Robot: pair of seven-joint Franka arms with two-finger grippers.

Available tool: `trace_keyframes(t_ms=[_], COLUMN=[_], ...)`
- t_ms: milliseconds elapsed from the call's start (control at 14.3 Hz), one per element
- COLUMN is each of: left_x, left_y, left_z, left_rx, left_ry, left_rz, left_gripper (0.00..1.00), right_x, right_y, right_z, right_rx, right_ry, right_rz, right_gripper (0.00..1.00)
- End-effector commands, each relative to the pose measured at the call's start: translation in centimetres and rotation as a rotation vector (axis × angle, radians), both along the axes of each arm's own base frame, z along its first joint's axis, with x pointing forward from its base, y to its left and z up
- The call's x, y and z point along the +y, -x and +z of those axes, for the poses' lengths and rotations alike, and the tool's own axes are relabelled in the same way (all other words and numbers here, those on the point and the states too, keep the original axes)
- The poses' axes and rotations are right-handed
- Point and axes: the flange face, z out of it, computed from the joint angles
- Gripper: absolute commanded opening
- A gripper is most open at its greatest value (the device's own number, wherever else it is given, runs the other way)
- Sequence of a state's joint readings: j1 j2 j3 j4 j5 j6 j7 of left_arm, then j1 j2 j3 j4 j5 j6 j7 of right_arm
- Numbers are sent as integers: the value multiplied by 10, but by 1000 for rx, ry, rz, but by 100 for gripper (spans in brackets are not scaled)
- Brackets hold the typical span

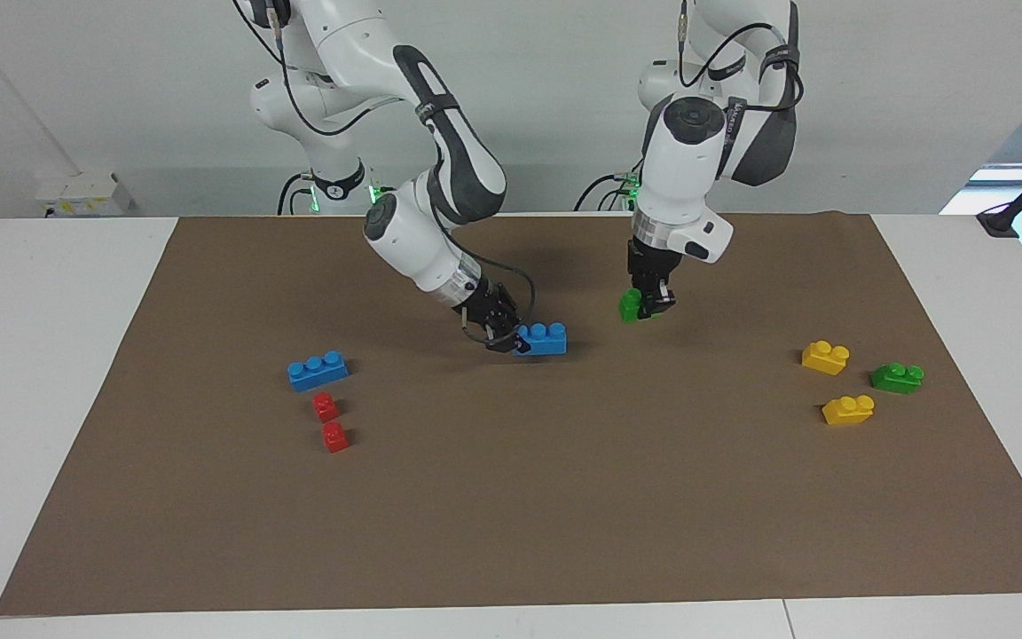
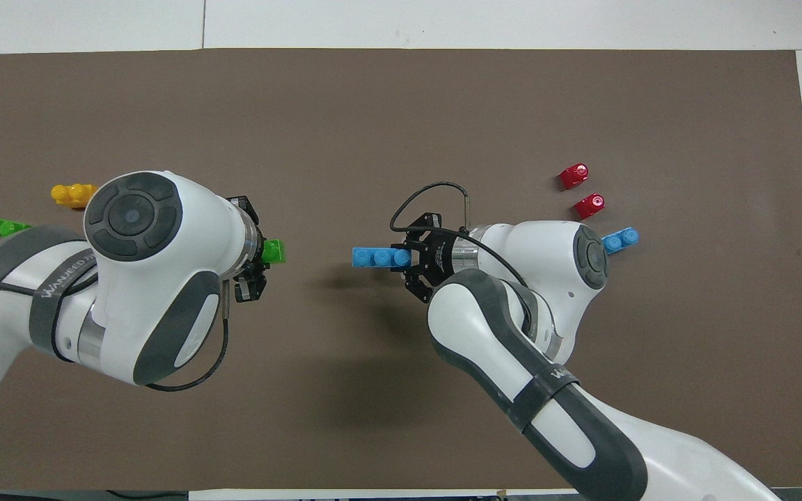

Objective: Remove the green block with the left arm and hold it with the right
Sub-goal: 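Carry the green brick with the left gripper while the right carries blue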

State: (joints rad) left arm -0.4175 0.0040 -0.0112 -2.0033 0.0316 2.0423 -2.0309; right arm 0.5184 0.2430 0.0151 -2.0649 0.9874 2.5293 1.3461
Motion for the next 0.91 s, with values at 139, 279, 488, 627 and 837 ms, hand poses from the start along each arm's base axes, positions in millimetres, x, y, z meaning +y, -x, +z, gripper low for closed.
trace_keyframes(t_ms=[139,279,488,627,837], left_x=[55,75,106,129,161], left_y=[-6,-7,-6,-6,-6], left_z=[-1,-8,-13,-17,-24], left_rx=[38,52,66,76,81], left_ry=[11,9,16,16,22], left_rz=[-169,-246,-354,-401,-457], left_gripper=[18,18,17,17,16], right_x=[-36,-56,-91,-118,-148], right_y=[1,2,-2,-4,-5], right_z=[29,35,46,53,65], right_rx=[27,32,53,68,75], right_ry=[-40,-23,6,14,45], right_rz=[1,18,57,90,117], right_gripper=[0,0,0,0,0])
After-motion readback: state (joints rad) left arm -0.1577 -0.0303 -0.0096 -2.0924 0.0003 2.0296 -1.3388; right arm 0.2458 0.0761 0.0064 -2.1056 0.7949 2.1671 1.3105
